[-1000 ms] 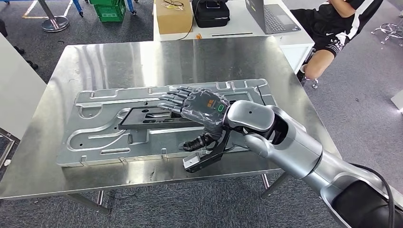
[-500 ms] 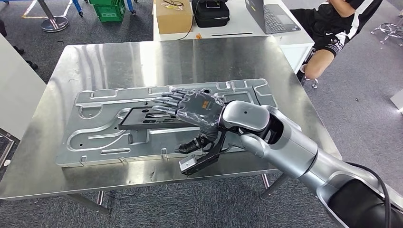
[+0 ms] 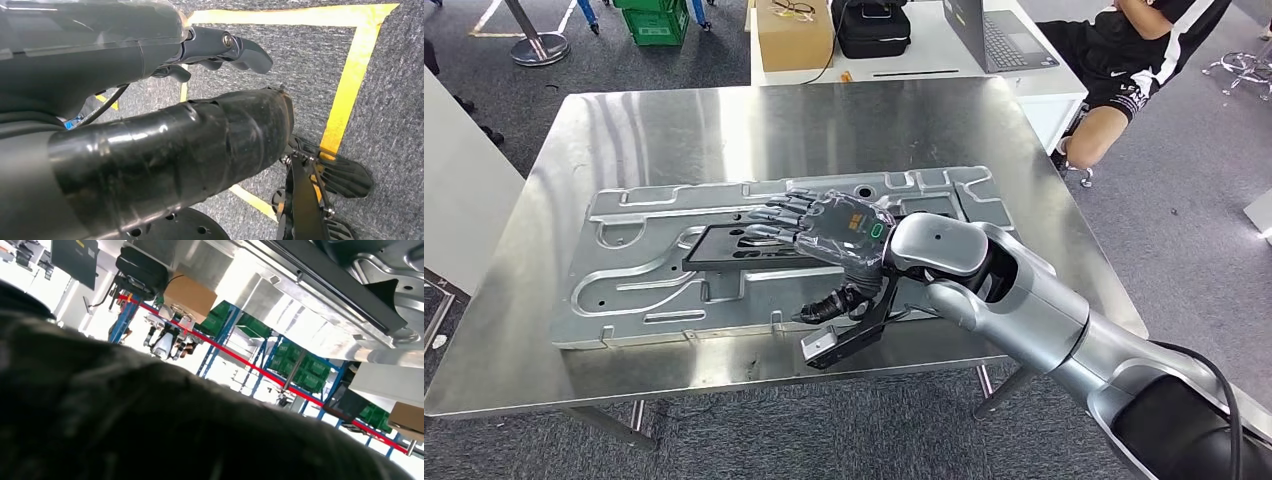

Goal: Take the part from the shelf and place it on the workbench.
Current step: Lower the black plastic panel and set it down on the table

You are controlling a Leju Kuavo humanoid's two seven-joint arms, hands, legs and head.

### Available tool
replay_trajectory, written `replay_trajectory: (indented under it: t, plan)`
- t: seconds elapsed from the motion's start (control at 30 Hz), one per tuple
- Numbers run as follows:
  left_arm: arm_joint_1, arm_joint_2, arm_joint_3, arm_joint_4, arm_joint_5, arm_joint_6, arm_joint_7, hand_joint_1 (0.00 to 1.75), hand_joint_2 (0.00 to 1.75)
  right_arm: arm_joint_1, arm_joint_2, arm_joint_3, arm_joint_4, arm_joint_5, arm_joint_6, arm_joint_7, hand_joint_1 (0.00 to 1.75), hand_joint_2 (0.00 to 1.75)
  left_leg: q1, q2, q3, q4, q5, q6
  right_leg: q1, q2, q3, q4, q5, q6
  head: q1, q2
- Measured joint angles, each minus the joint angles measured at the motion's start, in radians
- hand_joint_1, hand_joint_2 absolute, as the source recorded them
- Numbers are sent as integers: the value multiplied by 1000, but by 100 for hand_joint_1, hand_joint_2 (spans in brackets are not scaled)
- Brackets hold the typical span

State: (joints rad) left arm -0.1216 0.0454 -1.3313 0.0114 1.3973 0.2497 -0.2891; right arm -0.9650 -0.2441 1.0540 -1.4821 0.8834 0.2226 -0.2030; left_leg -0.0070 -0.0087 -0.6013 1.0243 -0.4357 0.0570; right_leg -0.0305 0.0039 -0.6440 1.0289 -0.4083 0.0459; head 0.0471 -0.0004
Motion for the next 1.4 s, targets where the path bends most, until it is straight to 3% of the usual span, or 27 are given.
replay_trajectory:
  t: [0.07,0.13,0.17,0.2,0.23,0.27,0.33,0.4,0.47,0.53,0.63,0.67,0.7,0.73,0.77,0.83,0.9,1.0,1.03,1.07,1.1,1.17,1.2,1.27,1.33,1.37,1.4]
  plan:
    - [0,0,0,0,0,0,0,0,0,-1,0,0,2,-1,0,-1,0,0,2,2,-1,-5,7,7,1,-1,-24,68,-59,-2,0,0]
    - [0,0,0,0,0,0,0,0,0,-1,0,0,5,-2,-1,-3,0,0,-2,3,-8,-5,12,12,5,-2,-72,205,-140,-5,0,0]
    - [0,0,0,0,0,-2,-1,0,0,0,0,1,7,-3,-1,-4,0,0,-5,3,-13,-4,14,13,7,-2,-90,263,-164,-7,0,0]
    - [1,0,0,0,0,-4,-2,0,0,1,0,1,9,-3,-1,-5,0,0,-8,3,-17,-2,16,14,11,-2,-94,290,-171,-12,0,0]
    - [1,0,0,0,0,-7,-3,0,0,2,0,1,10,-4,-1,-6,0,0,-12,2,-20,-1,18,14,15,-2,-76,275,-159,-19,0,0]
    - [1,0,0,0,0,-10,-4,0,0,1,0,2,11,-5,-2,-6,0,0,-16,0,-23,0,21,14,20,-2,-39,222,-134,-30,0,0]
    - [2,-4,0,-1,0,-13,-6,0,0,-2,0,2,11,-6,-4,-6,0,0,-21,-1,-25,-1,26,12,34,-3,48,79,-94,-63,-1,0]
    - [2,-9,0,-2,0,-14,-8,0,0,-9,0,2,11,-8,-6,-7,0,0,-17,0,-28,-2,34,3,45,-9,86,7,-75,-81,-2,0]
    - [2,-8,0,-2,0,-14,-9,0,0,-14,0,2,10,-10,-8,-7,0,0,-15,1,-30,-7,44,-10,47,-12,86,-10,-59,-82,-1,0]
    - [3,-6,0,-2,0,-14,-10,0,0,-17,0,2,10,-11,-8,-7,0,0,-15,1,-39,8,21,-24,39,-16,84,-34,-38,-87,-1,0]
    - [3,-6,0,-1,0,-13,-11,0,0,-17,0,2,10,-13,-8,-8,0,0,1,2,-84,146,-98,-51,27,-20,60,-47,-7,-88,-2,0]
    - [3,-6,0,-1,0,-13,-11,0,0,-17,0,2,10,-14,-8,-8,0,0,9,2,-98,204,-127,-61,23,-21,46,-43,0,-83,-2,0]
    - [3,-6,0,-1,0,-13,-11,0,0,-16,-1,2,10,-15,-8,-8,0,0,18,2,-103,243,-138,-71,19,-21,32,-38,7,-78,-2,0]
    - [3,-6,0,-1,0,-13,-11,0,0,-16,-1,3,10,-17,-8,-8,0,0,27,3,-93,254,-130,-82,12,-21,15,-31,14,-71,-2,0]
    - [4,-5,0,-1,0,-13,-11,0,0,-15,-1,3,10,-18,-8,-8,0,0,36,3,-66,227,-104,-93,4,-22,-2,-21,19,-64,-2,0]
    - [3,-6,0,-1,0,-14,-11,0,0,-15,-2,4,10,-20,-8,-8,0,0,48,3,15,112,-75,-119,-9,-22,-38,6,28,-46,-2,0]
    - [1,-5,0,-2,0,-15,-11,0,0,-16,-4,4,9,-22,-8,-8,0,0,47,-1,52,42,-83,-112,-11,-21,-61,27,36,-27,-2,0]
    - [0,-5,0,-2,0,-15,-12,0,0,-17,-12,5,9,-24,-9,-8,0,0,40,-1,35,45,-76,-66,-10,-18,-70,28,57,-8,-1,0]
    - [0,-5,0,-2,0,-15,-12,0,0,-17,-15,5,9,-24,-9,-8,0,0,39,0,26,46,-66,-53,-12,-17,-75,34,47,-4,-1,0]
    - [0,-5,0,-2,0,-15,-12,0,0,-16,-18,5,9,-24,-9,-8,0,0,38,2,15,45,-54,-42,-13,-16,-85,57,16,-3,-1,0]
    - [-1,-5,0,-2,0,-15,-12,0,0,-16,-20,5,9,-24,-9,-8,0,0,36,3,3,44,-42,-32,-12,-16,-100,102,-33,-4,-1,0]
    - [0,-5,0,-2,0,-15,-13,0,0,-16,-22,5,9,-24,-9,-9,0,0,28,4,-27,43,-18,-21,-4,-15,-130,233,-136,-9,-1,0]
    - [0,-5,0,-2,0,-15,-13,0,0,-15,-23,5,9,-24,-9,-9,0,0,22,4,-42,43,-6,-18,2,-14,-136,290,-161,-14,-1,0]
    - [0,-5,0,-2,0,-15,-13,0,0,-14,-25,6,9,-24,-9,-9,0,0,6,2,-72,44,17,-13,18,-13,-102,316,-150,-36,-1,0]
    - [0,-6,0,-2,0,-15,-13,0,0,-15,-26,6,8,-24,-9,-9,0,0,-7,0,-95,43,40,-8,44,-7,-2,211,-120,-81,-2,0]
    - [0,-8,0,-3,0,-15,-13,0,0,-17,-26,5,7,-24,-9,-9,0,0,-12,-1,-102,41,50,-7,57,-7,55,135,-124,-103,-2,0]
    - [-1,-11,0,-3,0,-15,-14,0,0,-18,-26,5,6,-24,-10,-9,0,0,-14,-1,-105,37,62,-9,67,-9,96,75,-130,-117,-2,0]
